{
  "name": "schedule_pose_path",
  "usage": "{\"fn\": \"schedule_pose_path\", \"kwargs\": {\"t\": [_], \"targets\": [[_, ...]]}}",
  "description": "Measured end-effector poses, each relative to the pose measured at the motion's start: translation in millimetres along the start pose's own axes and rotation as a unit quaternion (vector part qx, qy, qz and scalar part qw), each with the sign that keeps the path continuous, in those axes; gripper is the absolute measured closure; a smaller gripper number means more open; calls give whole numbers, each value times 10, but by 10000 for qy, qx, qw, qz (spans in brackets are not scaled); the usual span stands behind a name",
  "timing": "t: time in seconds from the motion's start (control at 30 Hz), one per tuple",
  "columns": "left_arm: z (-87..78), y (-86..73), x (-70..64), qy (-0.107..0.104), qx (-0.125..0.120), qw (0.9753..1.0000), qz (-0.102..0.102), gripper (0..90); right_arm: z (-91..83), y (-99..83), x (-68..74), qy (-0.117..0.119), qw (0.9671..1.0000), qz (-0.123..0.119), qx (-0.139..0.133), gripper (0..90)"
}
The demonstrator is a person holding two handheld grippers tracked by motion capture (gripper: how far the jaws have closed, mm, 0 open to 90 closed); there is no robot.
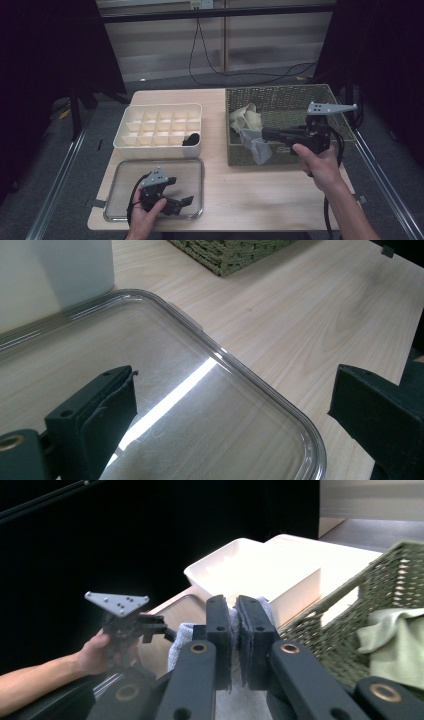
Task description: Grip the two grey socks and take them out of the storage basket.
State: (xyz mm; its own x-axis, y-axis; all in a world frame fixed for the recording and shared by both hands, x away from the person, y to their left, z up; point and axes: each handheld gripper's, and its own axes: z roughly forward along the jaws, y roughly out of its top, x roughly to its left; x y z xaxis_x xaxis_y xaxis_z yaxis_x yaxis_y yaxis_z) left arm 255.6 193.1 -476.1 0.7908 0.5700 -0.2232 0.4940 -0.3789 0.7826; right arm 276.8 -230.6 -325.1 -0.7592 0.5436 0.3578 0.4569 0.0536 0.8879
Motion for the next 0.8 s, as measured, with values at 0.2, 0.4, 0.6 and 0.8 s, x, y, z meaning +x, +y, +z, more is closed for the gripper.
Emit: {"fn": "schedule_pose_path", "kwargs": {"t": [0.2, 0.4, 0.6, 0.8], "targets": [[-2, 0, -1, 8, -6, 10000, 1, 46, 10, -82, 77, 56, 10000, 18, 68, 848], [-1, 2, 6, 9, -10, 10000, 5, 46, 8, -197, 112, -32, 9999, 19, 169, 849], [4, 4, 10, 4, -60, 10000, -5, 46, 56, -404, 106, -7, 9995, 155, 291, 848], [7, 8, 11, -13, -40, 10000, 32, 46, 183, -582, 68, 14, 9980, 319, 551, 849]]}}
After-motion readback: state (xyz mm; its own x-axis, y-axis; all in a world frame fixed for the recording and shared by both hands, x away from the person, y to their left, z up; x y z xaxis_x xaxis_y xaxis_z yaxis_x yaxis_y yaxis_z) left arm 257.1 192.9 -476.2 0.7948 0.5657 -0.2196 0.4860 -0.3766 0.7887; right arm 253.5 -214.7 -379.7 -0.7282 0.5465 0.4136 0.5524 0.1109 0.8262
